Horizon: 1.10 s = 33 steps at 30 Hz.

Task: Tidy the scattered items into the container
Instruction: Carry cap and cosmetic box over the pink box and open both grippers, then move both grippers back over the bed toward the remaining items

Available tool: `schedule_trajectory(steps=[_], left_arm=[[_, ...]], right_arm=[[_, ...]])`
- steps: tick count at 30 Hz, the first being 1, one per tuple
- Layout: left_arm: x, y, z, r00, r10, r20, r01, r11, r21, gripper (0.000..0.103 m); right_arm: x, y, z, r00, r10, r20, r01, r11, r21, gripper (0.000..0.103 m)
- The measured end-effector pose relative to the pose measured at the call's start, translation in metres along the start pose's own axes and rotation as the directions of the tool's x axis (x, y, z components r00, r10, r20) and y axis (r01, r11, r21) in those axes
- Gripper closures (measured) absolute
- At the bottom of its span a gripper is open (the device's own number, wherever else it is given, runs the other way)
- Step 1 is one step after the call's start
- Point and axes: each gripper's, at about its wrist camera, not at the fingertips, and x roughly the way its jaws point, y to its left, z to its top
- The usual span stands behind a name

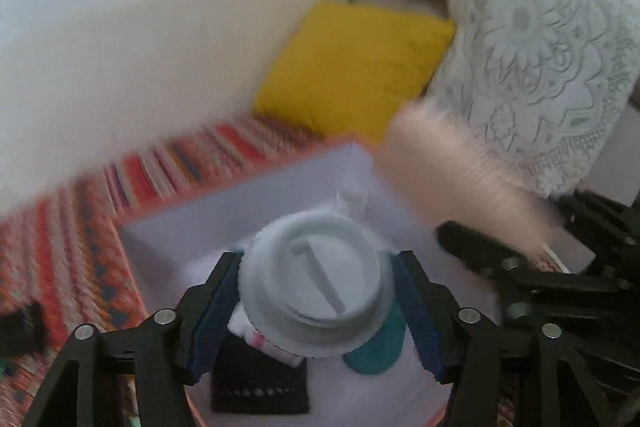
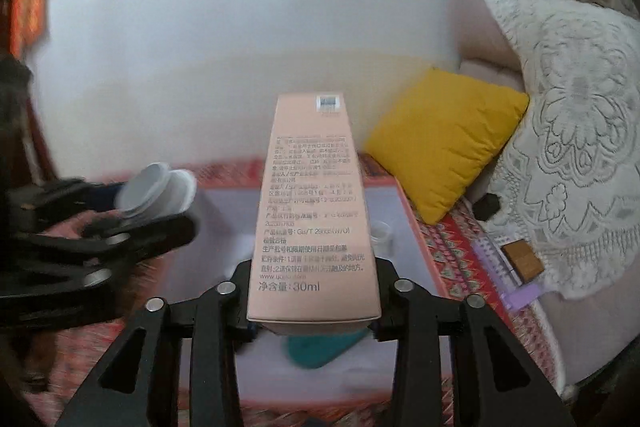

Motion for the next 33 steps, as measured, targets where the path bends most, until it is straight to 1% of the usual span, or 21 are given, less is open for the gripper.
schedule_trajectory(steps=[1, 2, 6, 8, 10, 11, 13, 15, 18, 20, 22, 23, 24, 27, 30, 33], left_arm=[[0.002, 0.008, 0.000, 1.000, 0.000, 0.002, 0.000, 1.000, -0.025, 0.026], [-0.001, 0.016, 0.000, 1.000, 0.006, 0.018, -0.005, 0.999, -0.051, 0.021], [-0.025, 0.041, -0.001, 0.998, 0.030, 0.060, -0.022, 0.992, -0.125, 0.019], [-0.049, 0.049, -0.003, 0.995, 0.052, 0.082, -0.040, 0.989, -0.144, 0.019], [-0.079, 0.053, -0.011, 0.991, 0.082, 0.109, -0.066, 0.987, -0.148, 0.018], [-0.096, 0.054, -0.017, 0.988, 0.102, 0.119, -0.084, 0.985, -0.147, 0.015], [-0.121, 0.056, -0.026, 0.981, 0.144, 0.128, -0.125, 0.982, -0.145, 0.013], [-0.149, 0.057, -0.045, 0.972, 0.195, 0.132, -0.176, 0.973, -0.148, 0.011], [-0.187, 0.060, -0.085, 0.958, 0.265, 0.111, -0.245, 0.955, -0.166, 0.011], [-0.206, 0.064, -0.111, 0.949, 0.302, 0.087, -0.283, 0.942, -0.183, 0.010], [-0.223, 0.071, -0.144, 0.941, 0.334, 0.058, -0.316, 0.926, -0.206, 0.010], [-0.230, 0.075, -0.160, 0.934, 0.356, 0.041, -0.339, 0.916, -0.216, 0.010], [-0.237, 0.082, -0.178, 0.923, 0.385, 0.023, -0.371, 0.902, -0.223, 0.010], [-0.250, 0.101, -0.221, 0.883, 0.469, -0.026, -0.461, 0.855, -0.238, 0.010], [-0.257, 0.129, -0.256, 0.841, 0.534, -0.090, -0.536, 0.796, -0.282, 0.010], [-0.259, 0.161, -0.280, 0.797, 0.586, -0.148, -0.597, 0.725, -0.344, 0.010]], right_arm=[[0.014, -0.005, 0.000, 1.000, -0.025, -0.008, 0.025, 1.000, 0.014, 0.024], [0.019, -0.008, -0.001, 1.000, -0.018, -0.005, 0.018, 0.999, 0.033, 0.023], [0.018, -0.016, -0.002, 0.999, 0.051, -0.005, -0.050, 0.993, 0.108, 0.022], [0.006, -0.014, -0.001, 0.999, 0.053, 0.004, -0.053, 0.994, 0.095, 0.022], [-0.014, -0.005, 0.001, 0.998, 0.057, 0.027, -0.058, 0.996, 0.068, 0.021], [-0.028, 0.001, -0.001, 0.997, 0.062, 0.037, -0.065, 0.996, 0.059, 0.018], [-0.058, 0.017, -0.003, 0.994, 0.088, 0.066, -0.090, 0.995, 0.037, 0.015], [-0.089, 0.038, -0.010, 0.990, 0.109, 0.091, -0.111, 0.994, 0.018, 0.013], [-0.131, 0.067, -0.021, 0.981, 0.153, 0.115, -0.152, 0.988, -0.023, 0.010], [-0.149, 0.087, -0.030, 0.976, 0.180, 0.120, -0.176, 0.983, -0.049, 0.009], [-0.162, 0.112, -0.042, 0.970, 0.219, 0.105, -0.212, 0.974, -0.075, 0.008], [-0.167, 0.123, -0.048, 0.967, 0.238, 0.095, -0.230, 0.969, -0.086, 0.008], [-0.170, 0.136, -0.055, 0.962, 0.260, 0.081, -0.252, 0.963, -0.093, 0.008], [-0.171, 0.175, -0.080, 0.948, 0.317, 0.016, -0.314, 0.943, -0.109, 0.008], [-0.157, 0.217, -0.107, 0.926, 0.369, -0.075, -0.376, 0.918, -0.125, 0.008], [-0.135, 0.256, -0.127, 0.901, 0.404, -0.157, -0.425, 0.895, -0.137, 0.008]])
